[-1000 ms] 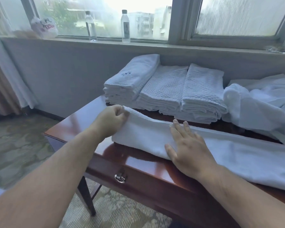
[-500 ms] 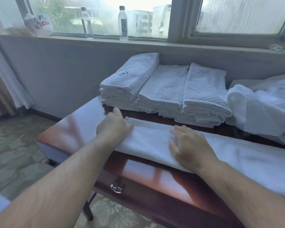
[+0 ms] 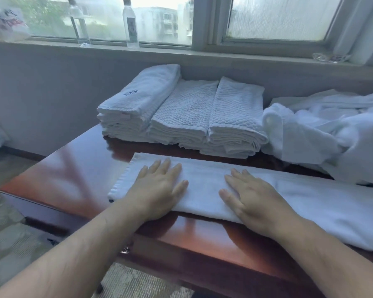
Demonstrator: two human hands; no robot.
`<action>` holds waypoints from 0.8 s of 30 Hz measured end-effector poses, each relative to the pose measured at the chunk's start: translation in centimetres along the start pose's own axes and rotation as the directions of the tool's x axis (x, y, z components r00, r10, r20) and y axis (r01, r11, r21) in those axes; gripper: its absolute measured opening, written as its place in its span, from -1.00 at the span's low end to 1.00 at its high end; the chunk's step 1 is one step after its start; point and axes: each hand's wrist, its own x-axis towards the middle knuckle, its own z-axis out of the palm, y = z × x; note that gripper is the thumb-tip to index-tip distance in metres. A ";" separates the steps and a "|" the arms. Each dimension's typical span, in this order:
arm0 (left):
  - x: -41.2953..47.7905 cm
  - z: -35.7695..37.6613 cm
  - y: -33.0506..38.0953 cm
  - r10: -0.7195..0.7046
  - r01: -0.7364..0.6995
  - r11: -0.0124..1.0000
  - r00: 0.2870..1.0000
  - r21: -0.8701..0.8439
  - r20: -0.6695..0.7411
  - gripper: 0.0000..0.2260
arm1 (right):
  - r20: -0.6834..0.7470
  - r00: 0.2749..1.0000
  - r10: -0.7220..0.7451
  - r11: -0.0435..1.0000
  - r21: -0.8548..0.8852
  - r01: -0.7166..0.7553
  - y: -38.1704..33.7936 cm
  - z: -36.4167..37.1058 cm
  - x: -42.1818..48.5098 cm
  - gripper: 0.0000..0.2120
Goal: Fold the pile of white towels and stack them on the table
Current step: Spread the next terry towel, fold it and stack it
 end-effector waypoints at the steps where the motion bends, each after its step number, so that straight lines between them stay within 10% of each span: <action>1: -0.1 0.3 1.5 0.050 -0.050 0.999 0.999 0.007 0.003 -0.43 | -0.010 1.000 0.026 1.000 -0.015 -0.026 1.3 -0.3 -0.9 -0.35; 13: 2.7 3.4 17.4 0.394 -0.394 0.919 0.917 -0.009 0.066 -0.34 | -0.082 0.939 0.334 0.940 -0.044 -0.338 15.9 -3.3 -9.9 -0.40; 24: 10.3 3.5 23.8 0.321 -0.321 0.936 0.947 -0.147 -0.022 -0.71 | -0.155 0.882 0.445 0.893 0.011 -0.449 24.7 -6.9 -10.5 -0.55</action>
